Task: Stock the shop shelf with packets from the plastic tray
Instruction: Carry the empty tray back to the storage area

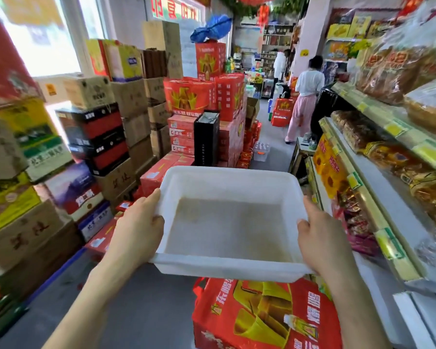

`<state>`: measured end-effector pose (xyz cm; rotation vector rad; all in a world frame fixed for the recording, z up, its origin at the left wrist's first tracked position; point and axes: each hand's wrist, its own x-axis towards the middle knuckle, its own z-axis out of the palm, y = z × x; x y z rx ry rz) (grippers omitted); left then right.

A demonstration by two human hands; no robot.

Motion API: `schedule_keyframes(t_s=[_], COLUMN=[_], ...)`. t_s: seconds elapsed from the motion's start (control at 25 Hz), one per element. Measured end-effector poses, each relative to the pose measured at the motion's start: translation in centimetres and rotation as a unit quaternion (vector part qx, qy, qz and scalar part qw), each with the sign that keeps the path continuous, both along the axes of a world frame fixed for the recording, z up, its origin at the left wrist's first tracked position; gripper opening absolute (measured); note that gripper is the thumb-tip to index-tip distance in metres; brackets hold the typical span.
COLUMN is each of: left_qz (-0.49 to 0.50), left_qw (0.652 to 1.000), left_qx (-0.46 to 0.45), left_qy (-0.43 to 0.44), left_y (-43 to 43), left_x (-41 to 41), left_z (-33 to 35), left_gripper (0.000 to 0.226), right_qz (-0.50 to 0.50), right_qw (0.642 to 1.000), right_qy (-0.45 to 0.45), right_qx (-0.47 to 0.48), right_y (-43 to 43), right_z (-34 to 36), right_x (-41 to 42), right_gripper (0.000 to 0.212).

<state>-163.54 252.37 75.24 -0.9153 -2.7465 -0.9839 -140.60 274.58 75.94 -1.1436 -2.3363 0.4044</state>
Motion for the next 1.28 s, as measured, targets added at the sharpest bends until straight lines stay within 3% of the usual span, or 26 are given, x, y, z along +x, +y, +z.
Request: schedule_keyframes(t_s=[0.48,0.72,1.04,1.28], left_qz=[0.210,0.311,0.495,0.635], left_qw=[0.977,0.946,0.865,0.770], left_qx=[0.015,0.066,0.055,0.053], left_qy=[-0.041,-0.070,-0.062,-0.043], left_y=[-23.5,-37.1,-56.3,-68.2], left_x=[-6.7,-9.0,-8.5,-2.9], left_z=[-2.0,-3.4,-3.4,-4.2], left_gripper=[0.068,0.070,0.070,0.067], right_qz=[0.196,0.285,0.456,0.610], right_qw=[0.966,0.945,0.878,0.782], right_qy=[0.030,0.014,-0.014,-0.060], right_qx=[-0.166,-0.159,-0.143,-0.113], right_y=[-15.2,-27.2,-47.3,-64.1], right_z=[-3.2,-1.9,-1.5,-1.6], right_x=[-18.2,-27.6,-38.4,-43.0], right_gripper=[0.065,0.063,0.062,0.061])
